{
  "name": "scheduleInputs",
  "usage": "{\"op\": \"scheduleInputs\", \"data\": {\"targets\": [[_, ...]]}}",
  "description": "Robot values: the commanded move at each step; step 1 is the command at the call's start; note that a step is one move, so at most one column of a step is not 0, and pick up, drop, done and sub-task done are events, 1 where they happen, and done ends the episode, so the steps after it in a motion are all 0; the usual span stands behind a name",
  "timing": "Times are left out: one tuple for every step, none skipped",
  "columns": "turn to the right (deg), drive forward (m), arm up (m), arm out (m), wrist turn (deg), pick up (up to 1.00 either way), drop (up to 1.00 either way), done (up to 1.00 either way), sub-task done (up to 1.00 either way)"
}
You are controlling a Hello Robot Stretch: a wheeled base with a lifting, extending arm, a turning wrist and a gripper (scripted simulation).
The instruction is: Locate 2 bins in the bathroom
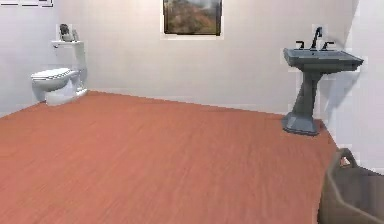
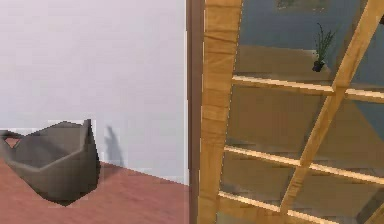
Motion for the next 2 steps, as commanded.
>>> {"op": "scheduleInputs", "data": {"targets": [[0.0, 0.3, 0.0, 0.0, 0.0, 0.0, 0.0, 0.0, 0.0], [-45.0, 0.0, 0.0, 0.0, 0.0, 0.0, 0.0, 0.0, 0.0]]}}
